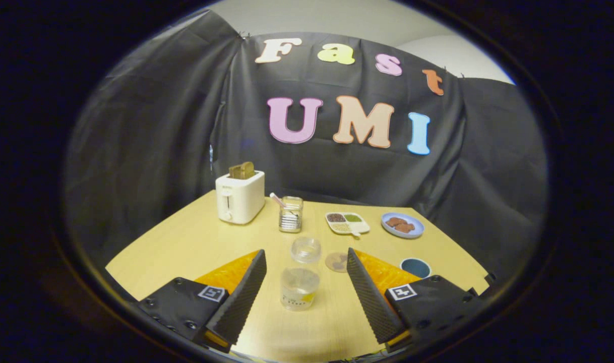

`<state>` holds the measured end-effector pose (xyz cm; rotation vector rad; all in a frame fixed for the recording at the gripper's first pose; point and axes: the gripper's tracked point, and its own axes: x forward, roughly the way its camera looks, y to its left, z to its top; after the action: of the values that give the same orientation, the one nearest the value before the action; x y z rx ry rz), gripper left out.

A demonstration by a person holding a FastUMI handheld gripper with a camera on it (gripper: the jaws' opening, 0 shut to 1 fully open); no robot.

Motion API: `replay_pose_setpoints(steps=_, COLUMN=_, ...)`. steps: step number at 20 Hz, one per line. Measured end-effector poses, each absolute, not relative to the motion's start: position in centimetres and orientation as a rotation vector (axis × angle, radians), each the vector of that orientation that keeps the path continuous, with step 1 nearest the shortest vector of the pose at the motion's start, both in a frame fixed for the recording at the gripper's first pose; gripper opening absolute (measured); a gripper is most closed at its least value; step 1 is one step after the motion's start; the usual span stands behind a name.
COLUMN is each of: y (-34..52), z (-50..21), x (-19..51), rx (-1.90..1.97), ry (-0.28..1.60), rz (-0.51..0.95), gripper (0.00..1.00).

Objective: Take the bottle from table, then pour the juice into the cup, finally place the bottle on the coaster

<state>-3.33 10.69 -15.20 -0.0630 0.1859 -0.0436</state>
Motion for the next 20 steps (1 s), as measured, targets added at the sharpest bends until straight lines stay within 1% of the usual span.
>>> replay_pose_setpoints(steps=10, y=11.1, z=-22.4, x=-0.4, rx=-0.106, ry=0.286, rz=-0.049, gripper=1.00)
replay_pose_setpoints(steps=15, y=11.9, z=-24.7, x=0.9, rx=-0.106, ry=0.325, rz=-0.033, gripper=1.00)
replay_pose_setpoints(steps=20, y=11.2, z=-26.2, x=2.0, rx=-0.078, ry=0.347, rz=-0.054, gripper=1.00)
